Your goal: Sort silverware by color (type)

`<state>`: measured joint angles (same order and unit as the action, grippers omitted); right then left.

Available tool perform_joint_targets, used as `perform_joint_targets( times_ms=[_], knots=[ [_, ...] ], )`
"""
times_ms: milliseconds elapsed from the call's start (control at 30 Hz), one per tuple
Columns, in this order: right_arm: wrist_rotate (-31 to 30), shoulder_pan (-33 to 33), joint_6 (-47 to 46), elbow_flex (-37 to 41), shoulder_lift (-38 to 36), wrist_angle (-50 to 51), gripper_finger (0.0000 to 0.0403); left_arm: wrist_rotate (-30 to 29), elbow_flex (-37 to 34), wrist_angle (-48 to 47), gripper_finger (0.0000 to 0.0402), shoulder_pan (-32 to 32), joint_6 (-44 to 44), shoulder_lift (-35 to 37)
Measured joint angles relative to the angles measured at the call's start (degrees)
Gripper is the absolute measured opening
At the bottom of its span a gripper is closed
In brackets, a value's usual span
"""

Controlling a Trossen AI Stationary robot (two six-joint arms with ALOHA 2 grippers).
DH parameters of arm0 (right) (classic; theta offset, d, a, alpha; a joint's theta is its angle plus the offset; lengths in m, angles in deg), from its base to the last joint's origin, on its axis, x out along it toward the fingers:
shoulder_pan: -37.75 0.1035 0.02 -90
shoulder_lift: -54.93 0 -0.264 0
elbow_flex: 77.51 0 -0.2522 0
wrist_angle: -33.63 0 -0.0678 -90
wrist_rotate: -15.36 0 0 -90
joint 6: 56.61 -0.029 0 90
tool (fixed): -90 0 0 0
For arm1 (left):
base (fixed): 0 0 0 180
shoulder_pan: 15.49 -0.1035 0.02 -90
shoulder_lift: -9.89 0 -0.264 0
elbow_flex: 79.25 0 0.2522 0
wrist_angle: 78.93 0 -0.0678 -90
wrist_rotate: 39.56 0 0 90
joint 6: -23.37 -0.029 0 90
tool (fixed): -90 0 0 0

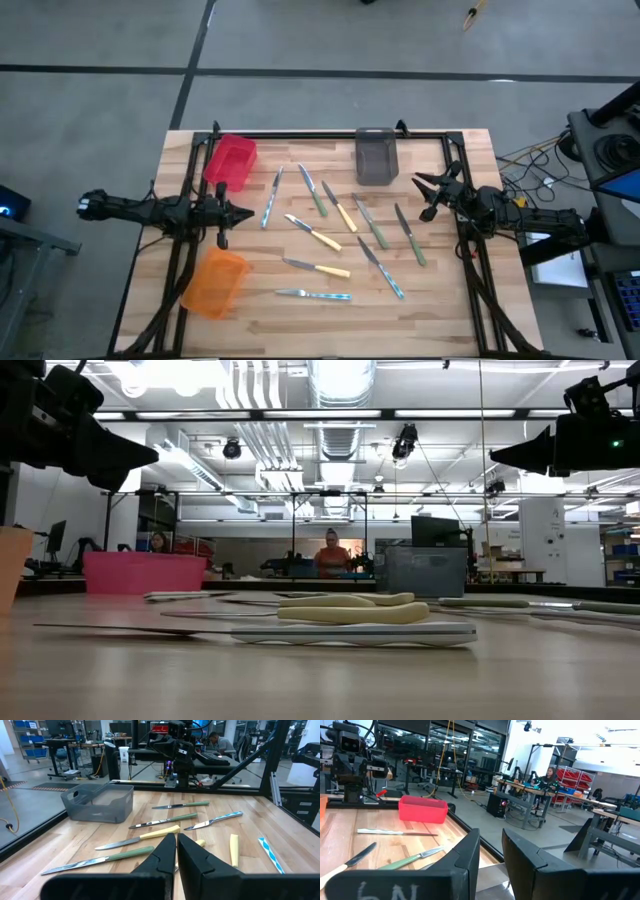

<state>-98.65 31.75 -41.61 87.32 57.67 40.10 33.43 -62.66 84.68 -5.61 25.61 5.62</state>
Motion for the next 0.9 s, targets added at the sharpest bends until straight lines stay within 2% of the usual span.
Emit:
perform_joint_targets(
  times_ms=[100,300,467,533,700,800,900],
  knots=[
    [0.0,0.0,-0.7,0.0,0.0,0.0,0.0075,0.0,0.0,0.0,0.0000,0.0,0.0,0.0],
    [0.4,0.1,-20.4,0.0,0.0,-0.4,0.0075,-1.5,0.0,0.1,0.0000,0.0,0.0,0.0],
    [-0.4,0.0,-25.1,0.0,1.0,-7.9,0.0075,-1.9,0.0,1.7,0.0000,0.0,-0.6,0.0],
    [0.2,0.0,-26.3,-0.1,2.2,-10.4,0.0075,-3.7,0.0,4.3,0.0000,0.0,-3.7,-0.1],
    [0.4,0.0,-28.5,-4.0,8.3,-11.3,0.0075,-4.8,0.0,15.6,0.0000,0.0,-12.3,-0.8],
    [0.2,0.0,-28.5,-8.2,13.8,-10.8,0.0075,-4.9,0.0,22.2,0.0000,0.0,-11.5,-1.8],
    [-1.5,0.0,-29.9,-13.5,19.3,-8.0,0.0075,-5.0,0.0,26.1,0.0000,0.0,-7.1,-3.3]
  ],
)
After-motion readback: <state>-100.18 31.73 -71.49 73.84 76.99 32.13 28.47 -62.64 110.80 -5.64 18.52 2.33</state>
